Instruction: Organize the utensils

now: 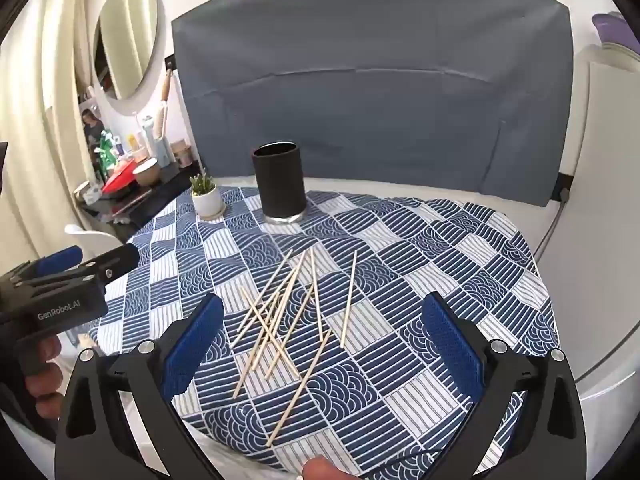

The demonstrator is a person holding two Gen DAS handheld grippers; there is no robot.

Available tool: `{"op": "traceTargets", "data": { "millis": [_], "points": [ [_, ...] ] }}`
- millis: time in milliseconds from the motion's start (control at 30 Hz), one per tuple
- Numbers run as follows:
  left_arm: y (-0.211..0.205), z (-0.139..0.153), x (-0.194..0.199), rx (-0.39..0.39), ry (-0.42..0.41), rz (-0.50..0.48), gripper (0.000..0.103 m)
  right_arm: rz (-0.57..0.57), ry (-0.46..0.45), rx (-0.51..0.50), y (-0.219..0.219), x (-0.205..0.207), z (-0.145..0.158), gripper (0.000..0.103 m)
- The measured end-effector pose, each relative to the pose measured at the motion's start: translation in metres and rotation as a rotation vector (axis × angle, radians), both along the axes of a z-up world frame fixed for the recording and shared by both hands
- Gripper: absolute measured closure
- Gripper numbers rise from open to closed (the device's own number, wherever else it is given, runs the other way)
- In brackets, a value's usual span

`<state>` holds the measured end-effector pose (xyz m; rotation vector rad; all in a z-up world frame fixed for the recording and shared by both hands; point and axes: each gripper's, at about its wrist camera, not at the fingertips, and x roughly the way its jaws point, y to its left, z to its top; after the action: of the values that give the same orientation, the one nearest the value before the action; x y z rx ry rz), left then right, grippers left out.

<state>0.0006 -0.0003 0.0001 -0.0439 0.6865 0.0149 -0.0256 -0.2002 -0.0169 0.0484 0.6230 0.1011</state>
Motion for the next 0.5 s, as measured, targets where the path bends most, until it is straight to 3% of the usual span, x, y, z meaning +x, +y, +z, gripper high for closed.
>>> {"op": "traceTargets", "data": {
  "millis": [133, 500],
  "points": [
    [-0.001, -0.002, -0.008, 0.003, -0.028, 0.007, 0.006, -0.006, -0.015, -0.018, 0.001, -0.001, 0.004, 0.008],
    [-0.009, -0.002, -0.004, -0.006, -0.003, 0.016, 0.006, -0.017, -0.014, -0.010, -0.014, -0.010, -0.004, 0.008]
  ]
}}
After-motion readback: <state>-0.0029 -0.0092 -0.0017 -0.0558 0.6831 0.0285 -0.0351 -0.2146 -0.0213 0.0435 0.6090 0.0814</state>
